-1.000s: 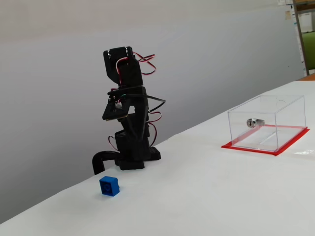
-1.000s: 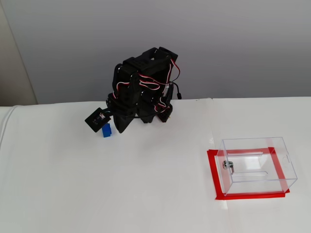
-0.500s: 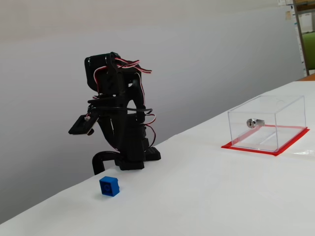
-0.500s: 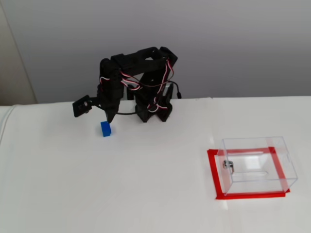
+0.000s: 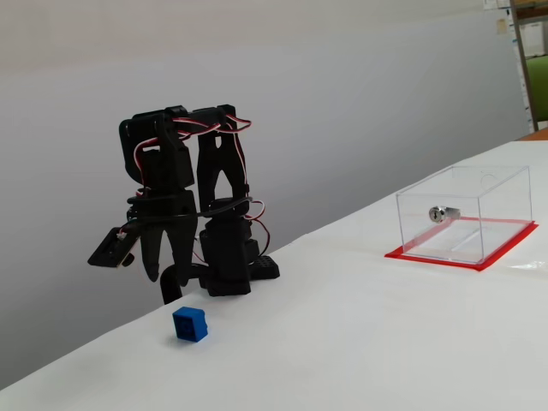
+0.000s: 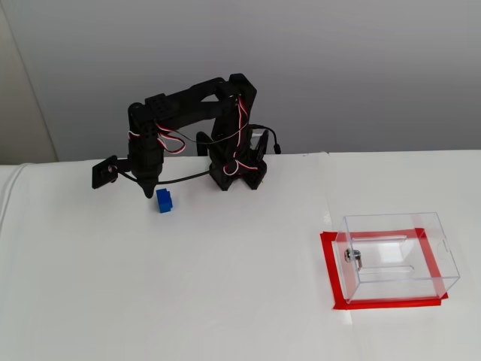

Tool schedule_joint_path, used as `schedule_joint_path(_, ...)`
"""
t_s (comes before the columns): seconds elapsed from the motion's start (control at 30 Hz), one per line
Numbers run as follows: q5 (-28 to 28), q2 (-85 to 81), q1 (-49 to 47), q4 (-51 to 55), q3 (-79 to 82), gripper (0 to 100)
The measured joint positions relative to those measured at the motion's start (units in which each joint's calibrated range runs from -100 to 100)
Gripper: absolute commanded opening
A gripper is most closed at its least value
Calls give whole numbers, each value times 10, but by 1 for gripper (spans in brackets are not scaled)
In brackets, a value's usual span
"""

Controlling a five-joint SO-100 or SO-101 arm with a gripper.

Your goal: Pick the blue lego brick and place it into the transparent box

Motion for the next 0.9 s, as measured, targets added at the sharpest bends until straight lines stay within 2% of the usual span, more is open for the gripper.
schedule_joint_path(0.23,0,28,-26,-51,5,27)
schedule_joint_path(0.4,2,28,-22,-85,69,27)
schedule_joint_path(0.57,20,27,-34,-89,91,27)
schedule_joint_path(0.9,21,-25,-47,-92,162,27)
